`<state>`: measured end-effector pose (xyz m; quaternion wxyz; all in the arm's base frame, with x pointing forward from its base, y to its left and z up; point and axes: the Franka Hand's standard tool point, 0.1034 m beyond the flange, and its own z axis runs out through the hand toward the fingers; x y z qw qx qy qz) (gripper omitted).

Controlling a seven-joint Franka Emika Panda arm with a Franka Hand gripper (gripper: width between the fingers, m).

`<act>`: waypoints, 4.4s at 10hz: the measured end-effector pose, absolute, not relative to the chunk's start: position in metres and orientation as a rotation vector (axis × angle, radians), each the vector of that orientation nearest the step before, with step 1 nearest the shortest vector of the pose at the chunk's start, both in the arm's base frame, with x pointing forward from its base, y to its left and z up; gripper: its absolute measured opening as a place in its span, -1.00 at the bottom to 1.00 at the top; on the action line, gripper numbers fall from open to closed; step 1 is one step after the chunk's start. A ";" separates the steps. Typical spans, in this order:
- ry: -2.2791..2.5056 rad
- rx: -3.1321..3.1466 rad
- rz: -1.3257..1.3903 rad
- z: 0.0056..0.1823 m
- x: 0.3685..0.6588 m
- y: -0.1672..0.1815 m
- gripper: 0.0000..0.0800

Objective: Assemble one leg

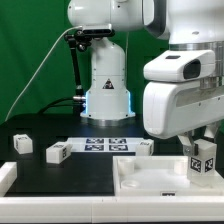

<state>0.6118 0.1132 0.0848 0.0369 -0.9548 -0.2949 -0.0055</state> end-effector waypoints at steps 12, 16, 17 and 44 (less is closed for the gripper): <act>0.862 -2.893 -0.073 0.082 0.608 0.118 -0.26; 1.356 -2.660 -0.006 0.081 0.606 0.125 -0.27; 1.446 -2.606 0.007 0.081 0.606 0.127 -0.27; 0.500 -3.005 -0.128 0.083 0.622 0.115 -0.27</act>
Offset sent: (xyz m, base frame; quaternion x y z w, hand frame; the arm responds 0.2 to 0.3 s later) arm -0.0273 0.0044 -0.0091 0.0337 0.0225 0.4796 0.8766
